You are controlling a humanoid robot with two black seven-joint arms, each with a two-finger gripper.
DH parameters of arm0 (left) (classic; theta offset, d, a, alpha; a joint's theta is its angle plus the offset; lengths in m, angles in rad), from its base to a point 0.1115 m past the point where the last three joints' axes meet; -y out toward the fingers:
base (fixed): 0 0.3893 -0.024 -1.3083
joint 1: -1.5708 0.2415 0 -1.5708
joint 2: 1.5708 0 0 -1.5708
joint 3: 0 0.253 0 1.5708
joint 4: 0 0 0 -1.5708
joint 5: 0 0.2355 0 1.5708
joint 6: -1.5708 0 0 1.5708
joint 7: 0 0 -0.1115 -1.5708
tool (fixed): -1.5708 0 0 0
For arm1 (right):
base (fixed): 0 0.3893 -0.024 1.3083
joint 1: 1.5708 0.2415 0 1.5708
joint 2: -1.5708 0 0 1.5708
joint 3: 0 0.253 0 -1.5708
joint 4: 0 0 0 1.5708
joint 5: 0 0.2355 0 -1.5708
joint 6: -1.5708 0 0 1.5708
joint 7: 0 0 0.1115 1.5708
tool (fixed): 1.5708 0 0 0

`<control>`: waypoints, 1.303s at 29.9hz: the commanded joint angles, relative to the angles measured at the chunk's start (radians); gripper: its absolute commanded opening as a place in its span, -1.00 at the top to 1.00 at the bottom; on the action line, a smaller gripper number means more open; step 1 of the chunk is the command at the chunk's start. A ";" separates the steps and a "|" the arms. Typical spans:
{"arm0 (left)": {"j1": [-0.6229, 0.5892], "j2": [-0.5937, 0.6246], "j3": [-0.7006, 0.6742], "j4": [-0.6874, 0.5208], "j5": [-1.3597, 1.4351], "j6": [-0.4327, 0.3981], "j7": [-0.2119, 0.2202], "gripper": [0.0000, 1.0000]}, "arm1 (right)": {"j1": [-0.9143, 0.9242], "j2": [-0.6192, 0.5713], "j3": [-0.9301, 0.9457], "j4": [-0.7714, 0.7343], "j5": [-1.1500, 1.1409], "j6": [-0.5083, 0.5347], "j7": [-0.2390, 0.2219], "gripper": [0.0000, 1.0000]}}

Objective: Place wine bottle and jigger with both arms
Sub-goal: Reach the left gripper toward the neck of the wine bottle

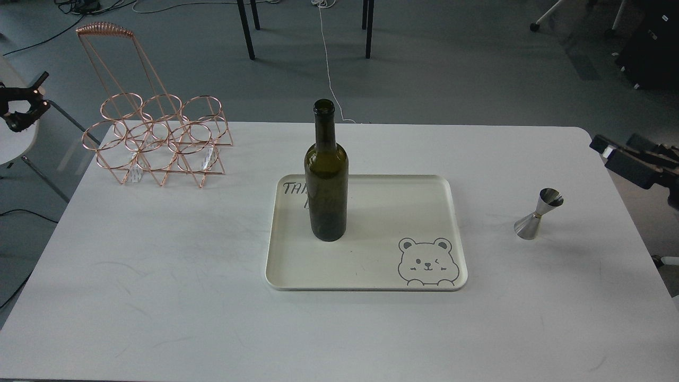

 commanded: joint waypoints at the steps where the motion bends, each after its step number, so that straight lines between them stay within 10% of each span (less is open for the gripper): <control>1: -0.012 0.050 -0.009 -0.043 0.214 0.000 -0.013 -0.96 | 0.098 0.128 -0.002 -0.112 0.158 0.091 -0.004 -0.95; 24: -0.102 0.155 -0.001 -0.842 1.493 0.069 -0.033 -0.96 | 0.133 0.544 0.202 -0.679 0.831 0.372 -0.029 -0.95; 39: -0.092 -0.103 0.023 -0.860 1.955 0.162 -0.027 -0.85 | 0.135 0.547 0.264 -0.672 0.943 0.421 -0.065 -0.95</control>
